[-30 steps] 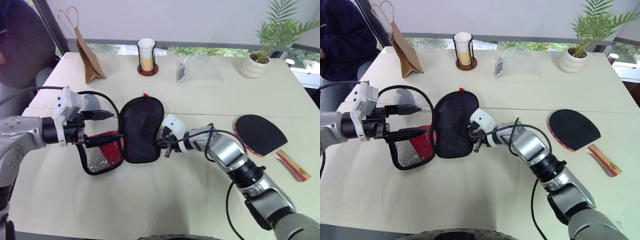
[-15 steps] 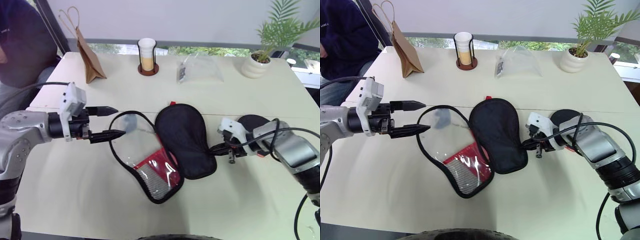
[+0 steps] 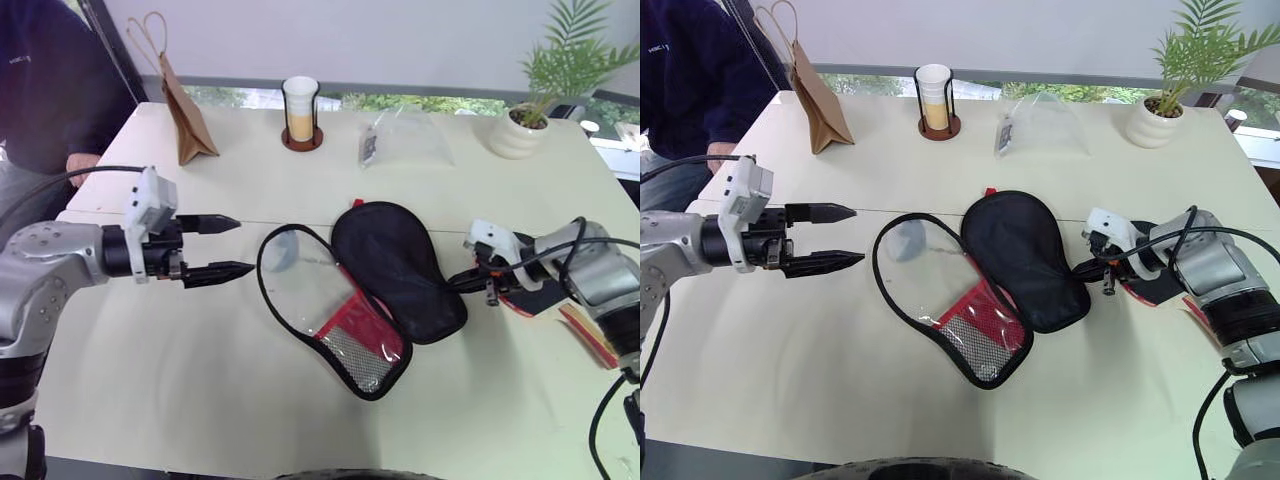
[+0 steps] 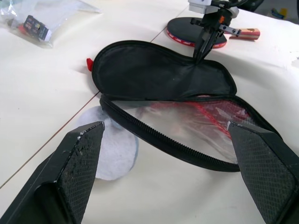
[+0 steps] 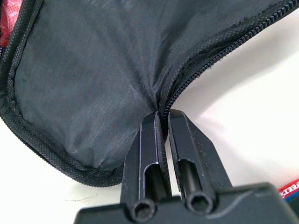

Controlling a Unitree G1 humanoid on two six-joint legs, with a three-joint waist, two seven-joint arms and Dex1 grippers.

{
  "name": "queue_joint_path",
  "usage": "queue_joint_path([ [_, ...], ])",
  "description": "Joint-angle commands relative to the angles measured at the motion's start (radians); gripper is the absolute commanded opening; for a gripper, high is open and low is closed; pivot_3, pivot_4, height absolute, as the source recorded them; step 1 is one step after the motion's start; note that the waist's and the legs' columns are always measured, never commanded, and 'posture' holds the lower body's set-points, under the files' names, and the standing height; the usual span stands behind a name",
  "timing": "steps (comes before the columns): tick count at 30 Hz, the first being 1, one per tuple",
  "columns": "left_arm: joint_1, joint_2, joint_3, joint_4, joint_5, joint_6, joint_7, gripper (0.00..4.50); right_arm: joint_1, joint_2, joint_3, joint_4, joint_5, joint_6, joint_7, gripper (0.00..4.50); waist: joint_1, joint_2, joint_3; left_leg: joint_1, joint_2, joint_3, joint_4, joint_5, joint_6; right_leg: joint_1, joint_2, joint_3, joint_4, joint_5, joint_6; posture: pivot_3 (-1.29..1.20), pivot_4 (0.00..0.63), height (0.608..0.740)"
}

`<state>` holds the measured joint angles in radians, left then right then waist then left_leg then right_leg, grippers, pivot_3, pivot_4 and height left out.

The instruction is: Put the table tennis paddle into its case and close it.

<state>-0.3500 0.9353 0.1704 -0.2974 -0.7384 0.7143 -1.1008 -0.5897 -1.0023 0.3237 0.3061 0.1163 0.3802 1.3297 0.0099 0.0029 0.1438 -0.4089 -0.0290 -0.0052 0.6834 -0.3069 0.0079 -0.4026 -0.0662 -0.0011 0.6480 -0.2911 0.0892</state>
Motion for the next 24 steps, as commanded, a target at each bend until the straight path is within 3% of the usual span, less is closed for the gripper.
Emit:
queue_joint_path([
  [1, -0.025, -0.008, -0.005, -0.016, 0.006, -0.018, 0.002, 4.4, 0.003, -0.002, -0.055, -0.019, -0.016, 0.023, -0.033, 1.02, 0.001, 0.0, 0.0, 0.0, 0.0, 0.0, 0.0, 0.0, 0.0, 0.0, 0.0, 0.0, 0.0, 0.0, 0.0, 0.0, 0.15, 0.74],
  [7, -0.053, -0.032, -0.03, -0.001, 0.017, -0.022, -0.007, 4.4, 0.107, -0.067, -0.212, -0.196, 0.039, 0.134, -0.089, 4.04, 0.001, 0.001, 0.0, 0.0, 0.0, 0.0, 0.0, 0.0, 0.0, -0.001, 0.0, 0.0, 0.0, 0.0, 0.0, 0.0, 0.15, 0.74],
  [13, -0.09, -0.053, -0.063, 0.027, 0.034, -0.037, -0.032, 4.4, 0.336, -0.193, -0.545, -0.324, 0.086, 0.247, -0.163, 4.04, 0.005, 0.003, 0.002, -0.001, 0.0, 0.0, 0.0, 0.0, 0.0, -0.001, 0.0, 0.0, 0.0, 0.0, 0.0, 0.0, 0.15, 0.74],
  [17, -0.112, -0.066, -0.085, 0.05, 0.046, -0.052, -0.051, 4.4, 0.537, -0.219, -0.718, -0.337, 0.07, 0.267, -0.17, 4.04, 0.003, 0.003, 0.002, 0.0, 0.0, 0.0, 0.0, -0.001, 0.002, 0.0, 0.0, 0.0, 0.0, 0.0, 0.0, 0.0, 0.15, 0.74],
  [21, -0.131, -0.081, -0.106, 0.069, 0.06, -0.063, -0.068, 4.4, 0.721, -0.2, -0.814, -0.343, 0.048, 0.253, -0.174, 4.04, 0.003, 0.003, 0.002, 0.0, 0.0, 0.0, 0.0, -0.002, 0.003, 0.0, 0.0, 0.0, 0.0, 0.0, 0.0, 0.0, 0.15, 0.74],
  [24, -0.141, -0.088, -0.118, 0.078, 0.067, -0.068, -0.078, 4.4, 0.773, -0.175, -0.831, -0.327, 0.062, 0.263, -0.187, 4.04, 0.0, 0.003, 0.002, 0.0, 0.0, 0.0, 0.0, -0.002, 0.004, 0.001, 0.001, 0.0, 0.0, 0.0, 0.0, 0.0, 0.15, 0.74],
])
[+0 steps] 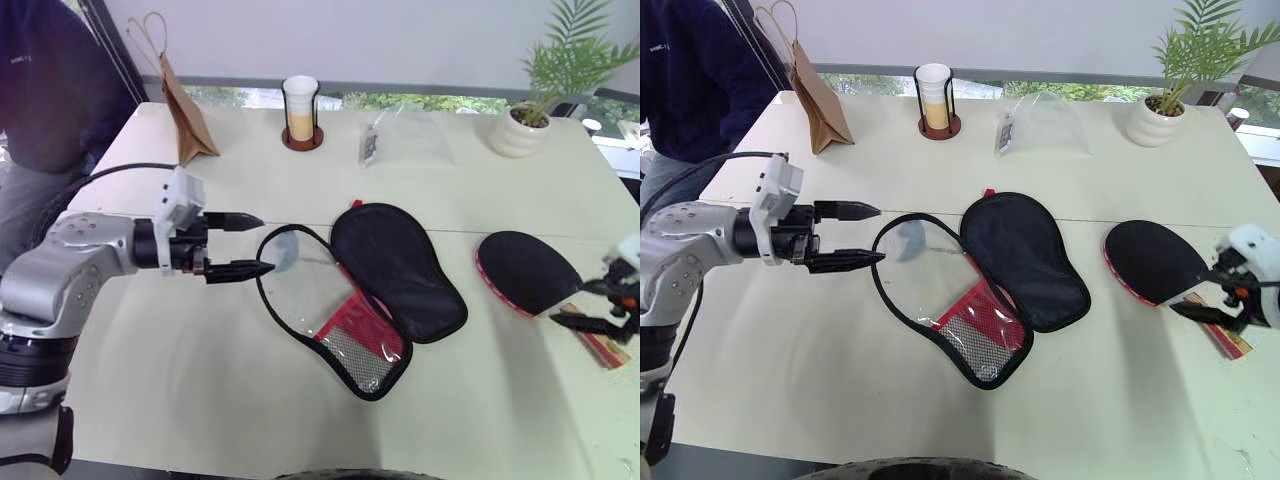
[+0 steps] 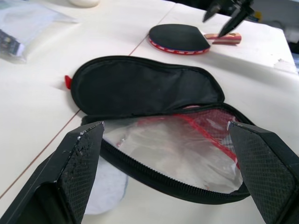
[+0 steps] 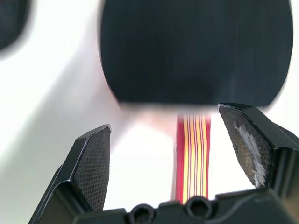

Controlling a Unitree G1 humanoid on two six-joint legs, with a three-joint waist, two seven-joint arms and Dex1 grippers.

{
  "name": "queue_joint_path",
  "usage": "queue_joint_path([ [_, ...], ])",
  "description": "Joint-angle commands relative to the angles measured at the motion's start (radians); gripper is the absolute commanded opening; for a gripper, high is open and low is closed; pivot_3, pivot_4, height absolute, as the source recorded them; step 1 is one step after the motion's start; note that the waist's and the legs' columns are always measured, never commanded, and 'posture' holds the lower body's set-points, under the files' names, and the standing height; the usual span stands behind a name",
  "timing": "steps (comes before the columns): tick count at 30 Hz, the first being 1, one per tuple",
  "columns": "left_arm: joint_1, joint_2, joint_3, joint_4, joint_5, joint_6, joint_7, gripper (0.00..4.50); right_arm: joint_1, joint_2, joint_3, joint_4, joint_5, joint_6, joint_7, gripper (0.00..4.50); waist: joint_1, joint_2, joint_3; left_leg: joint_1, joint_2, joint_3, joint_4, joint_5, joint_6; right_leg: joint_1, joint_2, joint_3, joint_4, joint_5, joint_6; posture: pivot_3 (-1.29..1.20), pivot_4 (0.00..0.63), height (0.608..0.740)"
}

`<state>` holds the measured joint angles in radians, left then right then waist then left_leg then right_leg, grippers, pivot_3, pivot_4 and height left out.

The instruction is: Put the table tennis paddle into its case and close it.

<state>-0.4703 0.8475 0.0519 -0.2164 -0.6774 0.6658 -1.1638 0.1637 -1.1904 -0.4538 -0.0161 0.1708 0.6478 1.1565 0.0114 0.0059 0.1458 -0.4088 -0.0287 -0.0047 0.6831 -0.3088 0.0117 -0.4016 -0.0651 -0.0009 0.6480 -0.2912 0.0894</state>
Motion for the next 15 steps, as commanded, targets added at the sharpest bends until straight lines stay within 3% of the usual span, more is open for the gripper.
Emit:
queue_joint_path([
  [1, -0.024, -0.002, -0.003, -0.001, 0.009, -0.021, -0.018, 4.4, 0.027, 0.02, -0.051, 0.008, 0.007, -0.01, -0.021, 4.04, -0.001, 0.0, 0.0, 0.0, 0.0, 0.0, 0.0, 0.0, 0.0, 0.0, 0.0, 0.0, 0.0, 0.0, 0.0, 0.0, 0.15, 0.74],
  [14, -0.032, -0.01, -0.005, 0.005, 0.032, -0.029, -0.029, 4.4, -0.085, 0.048, 0.105, 0.222, -0.004, -0.071, -0.085, 4.04, 0.0, -0.001, 0.0, 0.001, 0.0, 0.0, 0.0, 0.002, -0.004, 0.002, 0.001, 0.0, 0.0, 0.0, 0.0, 0.0, 0.15, 0.74],
  [15, -0.031, -0.011, -0.005, 0.004, 0.033, -0.03, -0.027, 4.4, -0.093, 0.046, 0.11, 0.228, -0.002, -0.071, -0.085, 3.53, 0.0, -0.001, 0.0, 0.002, 0.001, 0.0, 0.001, 0.002, -0.004, 0.002, 0.002, 0.0, -0.001, 0.0, 0.0, 0.0, 0.15, 0.74],
])
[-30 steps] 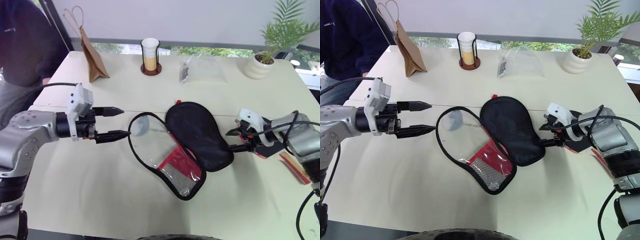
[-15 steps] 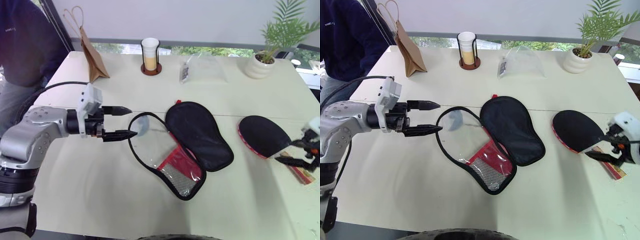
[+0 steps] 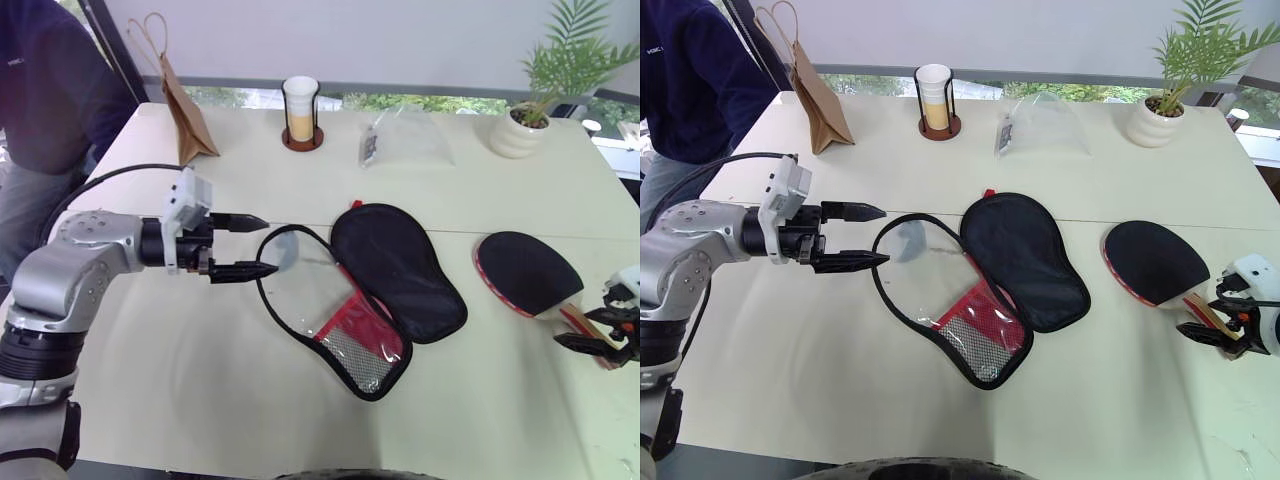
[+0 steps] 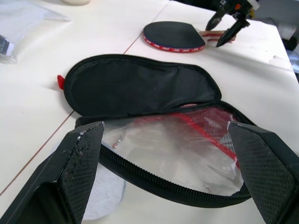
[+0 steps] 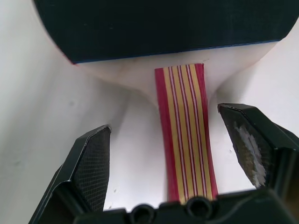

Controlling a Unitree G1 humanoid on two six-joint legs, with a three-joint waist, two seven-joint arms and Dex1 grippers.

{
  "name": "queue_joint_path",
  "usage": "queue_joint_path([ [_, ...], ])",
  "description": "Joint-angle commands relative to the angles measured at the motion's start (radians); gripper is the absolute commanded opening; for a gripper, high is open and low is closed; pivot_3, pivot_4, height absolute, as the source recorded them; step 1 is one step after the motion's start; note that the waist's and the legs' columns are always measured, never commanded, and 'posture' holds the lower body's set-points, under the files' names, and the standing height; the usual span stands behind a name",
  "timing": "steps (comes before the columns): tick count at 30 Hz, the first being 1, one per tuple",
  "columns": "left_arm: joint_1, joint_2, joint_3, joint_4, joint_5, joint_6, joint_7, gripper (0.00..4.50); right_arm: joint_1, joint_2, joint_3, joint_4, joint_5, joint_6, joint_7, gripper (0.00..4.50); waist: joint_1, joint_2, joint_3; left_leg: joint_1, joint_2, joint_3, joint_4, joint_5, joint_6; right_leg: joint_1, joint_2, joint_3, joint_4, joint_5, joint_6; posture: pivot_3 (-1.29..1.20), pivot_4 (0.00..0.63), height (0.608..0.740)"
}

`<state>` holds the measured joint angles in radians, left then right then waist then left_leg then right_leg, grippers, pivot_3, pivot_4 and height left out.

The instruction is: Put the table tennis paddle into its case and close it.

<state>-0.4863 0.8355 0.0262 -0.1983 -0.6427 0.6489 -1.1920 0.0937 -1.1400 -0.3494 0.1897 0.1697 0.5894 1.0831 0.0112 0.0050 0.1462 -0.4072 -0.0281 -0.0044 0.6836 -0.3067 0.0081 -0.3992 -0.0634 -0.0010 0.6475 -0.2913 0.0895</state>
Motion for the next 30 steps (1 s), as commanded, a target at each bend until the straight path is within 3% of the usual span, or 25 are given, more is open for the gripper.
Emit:
queue_joint_path([
  [1, -0.015, 0.001, 0.021, -0.014, -0.002, -0.014, 0.002, 4.4, -0.028, -0.006, 0.008, 0.022, 0.004, -0.01, -0.007, 3.27, 0.0, 0.0, 0.0, 0.0, 0.0, 0.0, 0.0, 0.0, 0.0, 0.0, 0.0, 0.0, 0.0, 0.0, 0.0, 0.0, 0.15, 0.74],
  [6, -0.013, -0.003, 0.02, -0.015, 0.0, -0.018, 0.007, 4.4, -0.031, -0.013, -0.007, -0.03, 0.027, 0.035, -0.008, 0.84, 0.001, 0.0, 0.0, 0.0, 0.0, 0.0, 0.0, 0.0, 0.0, 0.0, 0.0, 0.0, 0.0, 0.0, 0.0, 0.0, 0.15, 0.74],
  [9, -0.017, -0.011, 0.015, -0.009, 0.002, -0.021, 0.007, 4.4, -0.053, -0.011, -0.044, -0.099, 0.073, 0.15, -0.029, 0.85, 0.001, 0.0, 0.0, 0.0, 0.0, 0.0, 0.0, 0.0, 0.0, 0.0, 0.0, 0.0, 0.0, 0.0, 0.0, 0.0, 0.15, 0.74],
  [13, -0.03, -0.027, 0.003, 0.007, 0.009, -0.029, 0.002, 4.4, -0.11, 0.012, -0.136, -0.34, 0.177, 0.411, -0.102, 0.85, 0.0, 0.001, 0.001, 0.0, 0.0, 0.0, 0.0, 0.0, 0.0, 0.0, 0.0, 0.0, 0.0, 0.0, 0.0, 0.0, 0.15, 0.74],
  [16, -0.038, -0.037, -0.005, 0.019, 0.016, -0.034, -0.004, 4.4, -0.168, 0.061, -0.133, -0.595, 0.267, 0.62, -0.181, 0.85, 0.0, 0.001, 0.001, -0.001, 0.001, 0.0, 0.0, 0.0, 0.001, -0.001, 0.001, 0.0, 0.0, 0.0, 0.0, 0.0, 0.15, 0.74],
  [22, -0.057, -0.053, -0.018, 0.038, 0.031, -0.039, -0.018, 4.4, -0.362, 0.221, 0.034, -0.843, 0.326, 0.864, -0.38, 0.85, 0.003, -0.001, 0.002, -0.001, 0.001, -0.001, 0.001, -0.002, 0.003, -0.001, 0.0, 0.0, 0.0, 0.0, 0.0, 0.0, 0.15, 0.74],
  [27, -0.062, -0.05, -0.02, 0.042, 0.034, -0.047, -0.024, 4.4, -0.469, 0.351, 0.192, -0.85, 0.293, 0.922, -0.529, 0.85, 0.0, -0.001, 0.002, -0.002, 0.0, -0.001, 0.001, 0.0, 0.0, -0.003, -0.001, 0.0, 0.001, 0.0, 0.0, 0.0, 0.15, 0.74],
  [30, -0.054, -0.047, -0.015, 0.033, 0.035, -0.047, -0.023, 4.4, -0.468, 0.367, 0.242, -0.835, 0.285, 0.913, -0.564, 0.85, 0.002, -0.001, 0.002, -0.002, 0.0, -0.001, 0.0, 0.0, 0.0, -0.004, 0.0, 0.0, 0.001, 0.0, 0.0, 0.0, 0.15, 0.74],
])
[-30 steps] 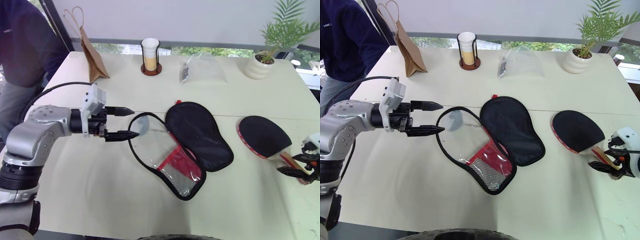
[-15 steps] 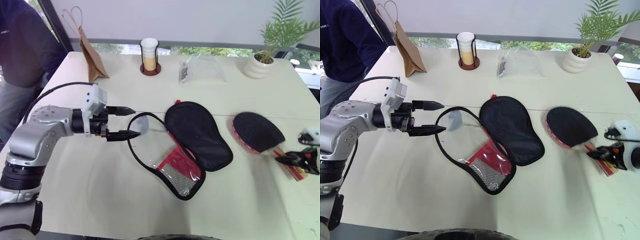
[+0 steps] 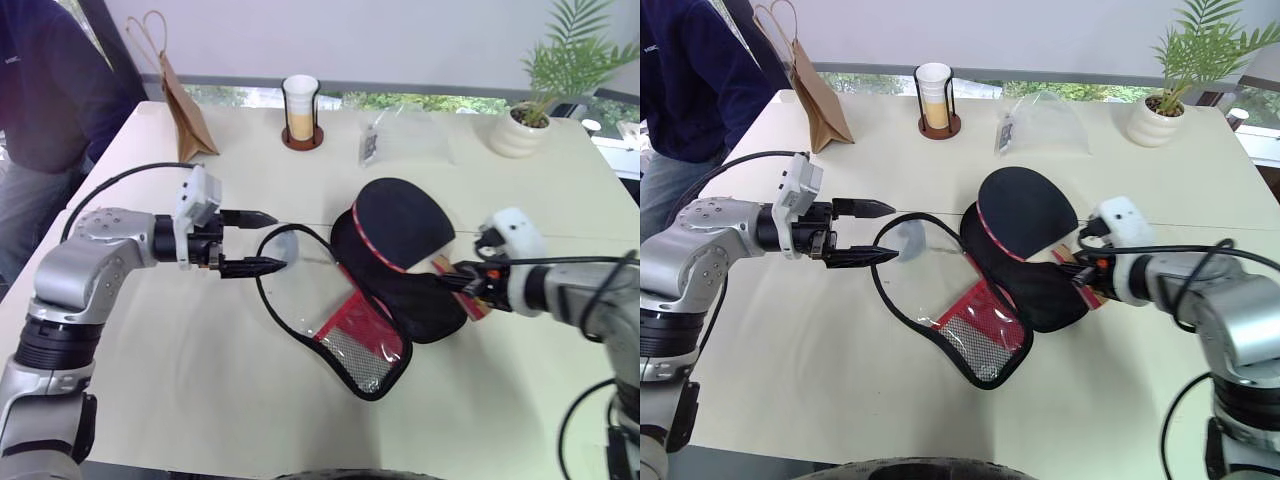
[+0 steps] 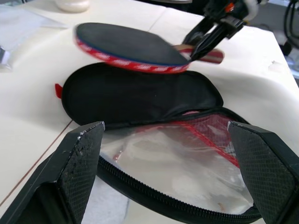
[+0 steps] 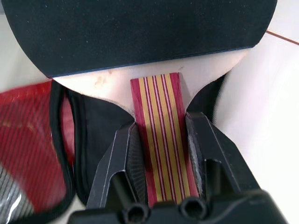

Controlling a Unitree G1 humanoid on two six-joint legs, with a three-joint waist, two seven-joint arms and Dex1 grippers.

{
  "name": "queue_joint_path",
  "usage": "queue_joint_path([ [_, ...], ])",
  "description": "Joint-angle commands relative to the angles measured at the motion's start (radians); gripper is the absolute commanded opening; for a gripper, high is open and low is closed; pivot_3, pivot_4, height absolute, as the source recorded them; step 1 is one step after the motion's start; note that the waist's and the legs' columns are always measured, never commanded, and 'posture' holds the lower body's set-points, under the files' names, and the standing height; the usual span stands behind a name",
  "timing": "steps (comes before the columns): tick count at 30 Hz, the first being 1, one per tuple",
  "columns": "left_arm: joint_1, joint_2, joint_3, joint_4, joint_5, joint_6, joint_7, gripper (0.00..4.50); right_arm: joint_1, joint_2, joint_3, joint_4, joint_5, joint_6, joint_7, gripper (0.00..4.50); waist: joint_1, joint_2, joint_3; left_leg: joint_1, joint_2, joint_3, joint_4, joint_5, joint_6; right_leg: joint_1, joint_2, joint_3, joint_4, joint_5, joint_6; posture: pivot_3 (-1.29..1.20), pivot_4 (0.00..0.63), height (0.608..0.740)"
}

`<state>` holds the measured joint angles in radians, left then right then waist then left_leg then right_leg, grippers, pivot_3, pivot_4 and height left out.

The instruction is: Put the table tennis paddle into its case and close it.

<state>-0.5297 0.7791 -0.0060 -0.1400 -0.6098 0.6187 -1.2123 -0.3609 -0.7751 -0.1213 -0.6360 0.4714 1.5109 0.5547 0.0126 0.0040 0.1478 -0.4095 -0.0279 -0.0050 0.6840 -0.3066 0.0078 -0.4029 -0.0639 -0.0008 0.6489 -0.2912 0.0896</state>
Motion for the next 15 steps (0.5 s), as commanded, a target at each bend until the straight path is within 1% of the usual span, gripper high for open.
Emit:
queue_joint_path([
  [1, -0.006, 0.011, 0.02, -0.029, 0.001, -0.016, -0.002, 4.4, -0.014, 0.005, 0.028, -0.004, -0.016, -0.01, -0.044, 0.85, 0.0, 0.0, 0.0, -0.001, 0.0, 0.0, 0.0, 0.0, 0.0, 0.0, 0.0, 0.0, 0.0, 0.0, 0.0, 0.0, 0.15, 0.74],
  [6, 0.016, 0.015, 0.032, -0.051, -0.001, -0.011, 0.011, 4.4, -0.017, 0.01, 0.085, 0.038, -0.025, -0.038, -0.074, 0.85, -0.002, 0.0, 0.0, -0.001, 0.0, 0.0, 0.0, 0.0, 0.0, 0.0, 0.0, 0.0, 0.0, 0.0, 0.0, 0.0, 0.15, 0.74],
  [15, 0.051, 0.02, 0.054, -0.081, -0.011, -0.003, 0.033, 4.4, -0.057, 0.015, 0.127, 0.095, -0.021, -0.078, -0.079, 0.85, -0.003, 0.0, 0.0, -0.001, 0.0, 0.0, 0.0, 0.0, 0.001, -0.001, 0.001, 0.0, 0.0, 0.0, 0.0, 0.0, 0.15, 0.74],
])
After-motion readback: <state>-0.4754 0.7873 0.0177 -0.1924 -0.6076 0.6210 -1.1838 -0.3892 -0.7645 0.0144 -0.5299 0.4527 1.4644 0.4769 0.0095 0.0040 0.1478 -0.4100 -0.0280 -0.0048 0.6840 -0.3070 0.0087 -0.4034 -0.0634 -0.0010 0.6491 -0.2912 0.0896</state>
